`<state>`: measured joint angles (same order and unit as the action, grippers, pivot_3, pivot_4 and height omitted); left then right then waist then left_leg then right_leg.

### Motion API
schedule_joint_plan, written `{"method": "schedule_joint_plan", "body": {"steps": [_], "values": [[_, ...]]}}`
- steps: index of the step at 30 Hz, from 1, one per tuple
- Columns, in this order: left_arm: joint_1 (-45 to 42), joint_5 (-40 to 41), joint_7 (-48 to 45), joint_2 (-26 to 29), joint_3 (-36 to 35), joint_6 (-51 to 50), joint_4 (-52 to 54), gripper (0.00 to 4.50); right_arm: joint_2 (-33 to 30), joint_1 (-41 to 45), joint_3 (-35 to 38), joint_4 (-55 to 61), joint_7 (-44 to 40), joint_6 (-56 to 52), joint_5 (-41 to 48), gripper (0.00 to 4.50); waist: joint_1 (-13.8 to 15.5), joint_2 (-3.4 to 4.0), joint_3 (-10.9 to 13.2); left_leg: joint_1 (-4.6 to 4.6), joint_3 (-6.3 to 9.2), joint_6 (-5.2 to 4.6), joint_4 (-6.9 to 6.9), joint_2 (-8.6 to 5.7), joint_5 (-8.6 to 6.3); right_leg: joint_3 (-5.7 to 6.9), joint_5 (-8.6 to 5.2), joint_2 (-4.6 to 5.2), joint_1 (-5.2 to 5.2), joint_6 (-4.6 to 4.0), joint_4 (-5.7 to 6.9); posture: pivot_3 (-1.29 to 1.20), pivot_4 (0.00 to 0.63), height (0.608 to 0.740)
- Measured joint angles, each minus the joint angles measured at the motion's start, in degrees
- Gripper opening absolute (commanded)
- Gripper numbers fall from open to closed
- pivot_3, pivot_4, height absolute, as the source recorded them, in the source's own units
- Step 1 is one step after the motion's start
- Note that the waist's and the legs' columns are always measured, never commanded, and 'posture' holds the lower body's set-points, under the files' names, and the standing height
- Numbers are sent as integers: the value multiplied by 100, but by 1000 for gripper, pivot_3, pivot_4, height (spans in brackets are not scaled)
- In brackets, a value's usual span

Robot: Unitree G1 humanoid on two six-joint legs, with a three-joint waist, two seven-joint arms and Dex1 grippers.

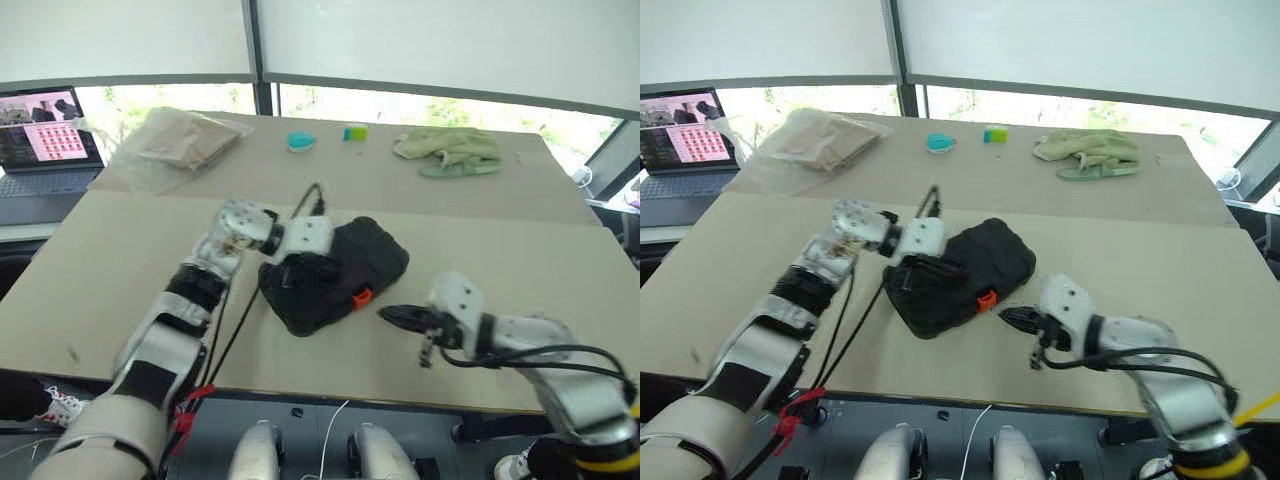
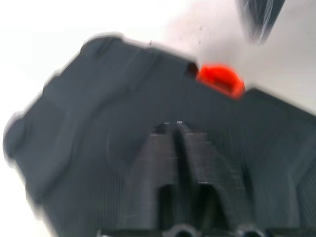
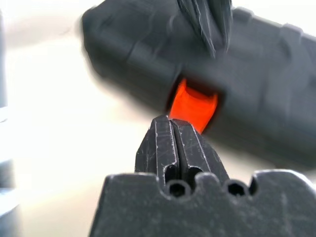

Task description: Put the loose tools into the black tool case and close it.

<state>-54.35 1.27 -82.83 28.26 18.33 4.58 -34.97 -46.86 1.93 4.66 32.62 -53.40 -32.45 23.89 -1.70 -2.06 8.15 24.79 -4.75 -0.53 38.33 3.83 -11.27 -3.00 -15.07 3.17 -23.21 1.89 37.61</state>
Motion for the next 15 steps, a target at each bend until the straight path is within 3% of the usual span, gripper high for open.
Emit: {"method": "schedule_joint_plan", "body": {"steps": [4, 8, 10, 15], "values": [[575, 660, -687, 1244, -457, -1423, 869, 3218, -900, -226, 1488, -39, -935, -566, 1154, 2518, -52, -4, 9, -18, 5, 0, -27, 2, 0, 2, -9, -2, 3, -13, 1, 0, 150, 740], [1221, 1738, -922, 2857, -889, -2915, 1809, 4500, -1689, -258, 2694, -979, -1774, -1171, 1839, 3881, -48, -22, 55, -14, 4, 0, -41, 4, 0, 2, -12, 8, -6, -13, -9, 0, 150, 740], [1386, 1995, -887, 3192, -1371, -3373, 2087, 4500, -1893, -270, 3015, -1332, -2068, -1270, 1980, 4438, 13, -24, 56, -16, 1, 1, -43, -3, 0, 8, -19, 20, -2, -3, -14, 0, 150, 740], [1713, 2410, -544, 3202, -1948, -4004, 2551, 4500, -1904, -297, 2973, -1648, -2294, -1133, 1942, 4438, 198, -23, 57, -10, -11, 2, -43, -8, 0, 16, -20, 27, 4, 6, -39, 0, 150, 740]]}}
